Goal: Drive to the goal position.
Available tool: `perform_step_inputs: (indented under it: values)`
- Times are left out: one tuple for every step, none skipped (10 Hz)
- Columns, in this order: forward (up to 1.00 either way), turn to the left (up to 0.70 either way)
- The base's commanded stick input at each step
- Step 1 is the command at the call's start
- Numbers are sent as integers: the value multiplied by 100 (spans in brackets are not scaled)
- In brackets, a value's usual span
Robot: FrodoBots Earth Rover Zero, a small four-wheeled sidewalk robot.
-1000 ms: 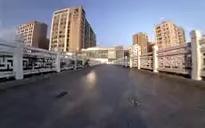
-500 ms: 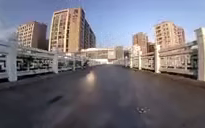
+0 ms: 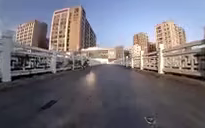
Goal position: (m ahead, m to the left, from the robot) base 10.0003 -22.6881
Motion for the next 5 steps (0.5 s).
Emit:
perform_step_inputs:
  values:
    - [45,0]
    - [45,0]
    - [45,0]
    - [45,0]
    - [45,0]
